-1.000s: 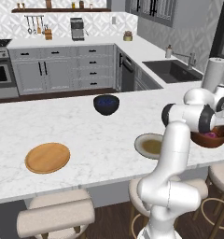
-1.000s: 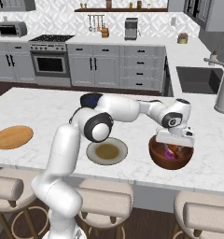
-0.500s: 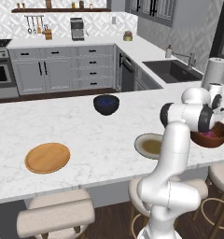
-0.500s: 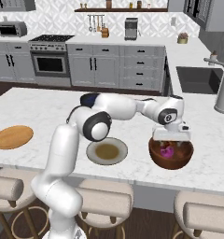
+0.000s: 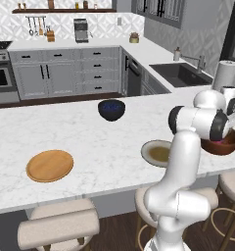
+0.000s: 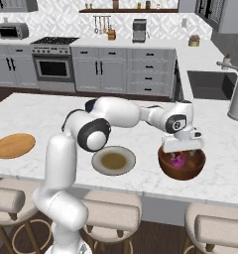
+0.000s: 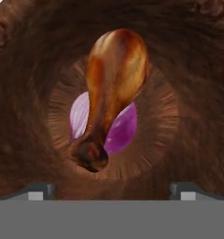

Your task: Pick the chicken drumstick and onion from their plates and place them in the bowl. Then put the bowl in the fridge.

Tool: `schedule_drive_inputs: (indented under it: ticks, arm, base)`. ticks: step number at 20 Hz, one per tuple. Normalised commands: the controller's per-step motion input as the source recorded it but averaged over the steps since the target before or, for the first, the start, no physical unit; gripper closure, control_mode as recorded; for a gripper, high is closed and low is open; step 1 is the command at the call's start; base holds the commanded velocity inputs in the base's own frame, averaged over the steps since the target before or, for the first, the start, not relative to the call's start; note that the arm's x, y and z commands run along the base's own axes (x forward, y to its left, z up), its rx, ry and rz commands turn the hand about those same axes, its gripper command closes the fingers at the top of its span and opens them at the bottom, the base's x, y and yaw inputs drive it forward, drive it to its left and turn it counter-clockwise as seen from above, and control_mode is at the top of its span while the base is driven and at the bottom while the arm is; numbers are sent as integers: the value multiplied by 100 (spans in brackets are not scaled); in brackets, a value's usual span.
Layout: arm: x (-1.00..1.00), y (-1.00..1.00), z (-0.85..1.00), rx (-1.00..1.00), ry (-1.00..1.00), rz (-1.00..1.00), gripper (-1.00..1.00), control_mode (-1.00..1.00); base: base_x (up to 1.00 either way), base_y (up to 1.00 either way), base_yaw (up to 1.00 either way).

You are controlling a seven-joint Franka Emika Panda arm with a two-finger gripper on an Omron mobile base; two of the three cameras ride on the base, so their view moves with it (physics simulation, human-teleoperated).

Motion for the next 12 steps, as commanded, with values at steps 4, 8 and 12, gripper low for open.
schedule_drive_inputs:
  ticks: [4, 8, 12]
  arm:
    - [-60, 0, 49, 0, 0, 9, -100, -100]
    - [-48, 3, 46, 0, 0, 3, -100, -100]
    - [-67, 3, 24, 5, 0, -3, -100, -100]
  base:
    - [0, 0, 0]
    - [0, 0, 0]
    - [0, 0, 0]
